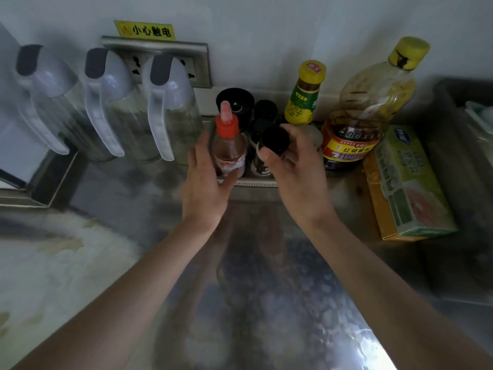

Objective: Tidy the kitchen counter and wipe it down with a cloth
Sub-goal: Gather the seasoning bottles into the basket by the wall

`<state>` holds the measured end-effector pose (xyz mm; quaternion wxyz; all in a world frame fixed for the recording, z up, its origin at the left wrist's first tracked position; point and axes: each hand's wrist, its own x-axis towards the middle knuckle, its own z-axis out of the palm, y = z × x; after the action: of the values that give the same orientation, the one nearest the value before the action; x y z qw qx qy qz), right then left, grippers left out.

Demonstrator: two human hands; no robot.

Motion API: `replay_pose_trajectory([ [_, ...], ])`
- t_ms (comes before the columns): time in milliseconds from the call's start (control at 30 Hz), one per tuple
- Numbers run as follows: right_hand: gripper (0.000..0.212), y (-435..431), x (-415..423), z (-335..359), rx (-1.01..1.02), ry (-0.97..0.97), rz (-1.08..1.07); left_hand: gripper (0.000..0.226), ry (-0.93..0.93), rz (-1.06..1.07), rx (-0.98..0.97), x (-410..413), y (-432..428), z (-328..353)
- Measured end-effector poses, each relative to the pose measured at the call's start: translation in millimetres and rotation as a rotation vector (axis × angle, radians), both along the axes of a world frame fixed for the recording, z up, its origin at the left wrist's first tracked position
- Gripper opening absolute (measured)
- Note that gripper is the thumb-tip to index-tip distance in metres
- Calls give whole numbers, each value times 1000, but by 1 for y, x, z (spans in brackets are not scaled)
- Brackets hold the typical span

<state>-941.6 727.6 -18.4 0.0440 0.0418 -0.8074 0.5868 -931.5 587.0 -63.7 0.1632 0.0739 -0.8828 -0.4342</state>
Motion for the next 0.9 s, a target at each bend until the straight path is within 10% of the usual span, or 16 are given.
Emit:
replay_pose_trajectory([
  [500,44,-14,-27,-8,432,15,-22,72,-11,-8,-110,1,0,-11],
  [900,40,-19,-29,-15,379,-12,-66,71,1,-9,-136,0,-1,-16],
])
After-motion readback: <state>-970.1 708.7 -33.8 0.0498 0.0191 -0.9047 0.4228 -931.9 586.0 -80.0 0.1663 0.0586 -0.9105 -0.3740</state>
